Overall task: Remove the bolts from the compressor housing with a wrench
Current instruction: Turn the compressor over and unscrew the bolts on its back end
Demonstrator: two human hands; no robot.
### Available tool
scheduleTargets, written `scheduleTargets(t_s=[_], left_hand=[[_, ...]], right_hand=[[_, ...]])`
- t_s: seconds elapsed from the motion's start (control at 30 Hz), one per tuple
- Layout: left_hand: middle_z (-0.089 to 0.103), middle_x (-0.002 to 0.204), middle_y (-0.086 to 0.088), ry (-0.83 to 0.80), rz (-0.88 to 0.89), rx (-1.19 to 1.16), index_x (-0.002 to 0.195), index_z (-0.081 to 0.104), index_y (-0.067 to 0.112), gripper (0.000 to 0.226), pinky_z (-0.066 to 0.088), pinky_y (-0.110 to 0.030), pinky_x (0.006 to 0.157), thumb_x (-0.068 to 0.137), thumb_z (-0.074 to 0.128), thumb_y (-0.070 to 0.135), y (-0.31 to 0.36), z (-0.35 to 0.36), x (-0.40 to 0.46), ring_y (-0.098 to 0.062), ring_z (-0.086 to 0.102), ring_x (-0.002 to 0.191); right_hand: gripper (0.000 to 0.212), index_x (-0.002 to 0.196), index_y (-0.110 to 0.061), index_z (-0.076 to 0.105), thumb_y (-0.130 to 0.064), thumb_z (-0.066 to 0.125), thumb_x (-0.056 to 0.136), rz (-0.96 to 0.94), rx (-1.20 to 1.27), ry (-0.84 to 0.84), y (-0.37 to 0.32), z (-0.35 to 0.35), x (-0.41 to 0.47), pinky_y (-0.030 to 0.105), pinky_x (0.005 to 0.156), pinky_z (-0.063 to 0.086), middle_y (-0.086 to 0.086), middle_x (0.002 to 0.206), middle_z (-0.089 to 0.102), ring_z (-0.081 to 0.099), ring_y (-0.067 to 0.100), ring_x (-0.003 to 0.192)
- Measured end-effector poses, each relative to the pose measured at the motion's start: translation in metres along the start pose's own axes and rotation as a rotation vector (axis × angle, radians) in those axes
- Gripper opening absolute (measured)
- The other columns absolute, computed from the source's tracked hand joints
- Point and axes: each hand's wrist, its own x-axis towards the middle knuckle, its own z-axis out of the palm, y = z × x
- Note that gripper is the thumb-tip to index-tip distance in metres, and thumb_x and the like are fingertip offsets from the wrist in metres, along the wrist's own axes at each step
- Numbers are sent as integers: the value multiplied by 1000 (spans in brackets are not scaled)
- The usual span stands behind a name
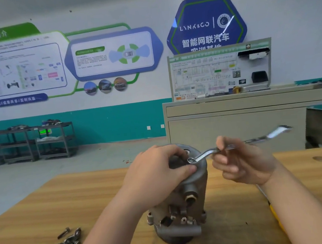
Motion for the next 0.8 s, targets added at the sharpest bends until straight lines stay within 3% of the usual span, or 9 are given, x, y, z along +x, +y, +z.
scheduleTargets(t_s=[0.13, 0.2, 0.27, 0.37, 0.5, 0.63, 0.7, 0.77, 0.8], left_hand=[[58, 122, 26, 17, 25, 53, 121, 61, 45, 38, 37, -32, 99, 85, 59, 57, 6, 3, 1, -1, 45, 115], [62, 121, 24, 62, 39, 51, 118, 64, 42, 35, 37, -34, 101, 86, 60, 54, 8, 6, 2, -2, 50, 112], [69, 108, 19, 112, 67, 70, 115, 67, 40, 31, 36, -29, 92, 87, 60, 51, 11, 10, 3, 0, 54, 98], [63, 82, 15, 164, 82, 114, 106, 67, 35, 23, 20, -26, 72, 89, 58, 48, 17, 13, 2, 0, 45, 74], [61, 85, 12, 225, 107, 204, 90, 56, 33, 18, 21, -25, 67, 90, 54, 51, 22, 16, 1, -12, 53, 83], [40, 69, 18, 210, 117, 202, 84, 46, 35, 23, 22, -14, 57, 88, 53, 55, 19, 18, 3, -5, 38, 67], [50, 83, 20, 137, 105, 140, 104, 56, 38, 23, 26, -10, 65, 88, 55, 54, 15, 15, 4, -4, 45, 79], [59, 116, 21, 18, 110, 56, 129, 54, 39, 38, 35, -16, 88, 91, 56, 44, 11, 9, 5, -5, 52, 106], [57, 128, 20, -26, 112, 10, 131, 55, 38, 38, 34, -19, 95, 93, 57, 39, 9, 7, 6, -5, 50, 117]], right_hand=[[33, 77, -7, 69, -34, 85, 65, -35, -12, 550, -4, 6, 19, 12, 29, 31, 2, 55, 52, 46, 6, 40], [28, 71, -6, 64, -34, 72, 74, -59, -80, 751, -4, 14, 29, 13, 27, 28, 3, 52, 49, 43, 7, 37], [31, 69, -6, 59, -30, 59, 88, -105, -95, 867, -4, 18, 35, 14, 27, 26, 3, 49, 47, 40, 8, 34], [35, 68, -7, 53, -27, 51, 96, -168, -64, 917, -4, 23, 38, 14, 26, 23, 3, 46, 43, 36, 8, 32], [34, 57, -9, 61, -27, 58, 85, -204, 75, 796, -7, 37, 42, 14, 26, 24, 1, 47, 43, 37, 7, 32], [39, 56, -11, 61, -26, 54, 92, -265, -15, 806, -9, 44, 44, 15, 29, 25, 0, 46, 44, 35, 7, 31], [37, 62, -11, 57, -25, 52, 95, -317, -18, 855, -12, 43, 42, 16, 29, 25, 0, 45, 42, 34, 8, 32], [35, 63, -11, 55, -25, 51, 96, -348, 31, 900, -15, 40, 39, 15, 30, 24, -2, 46, 41, 32, 8, 32], [35, 64, -12, 54, -25, 51, 96, -357, 63, 919, -17, 38, 37, 15, 30, 24, -2, 46, 40, 32, 7, 32]])
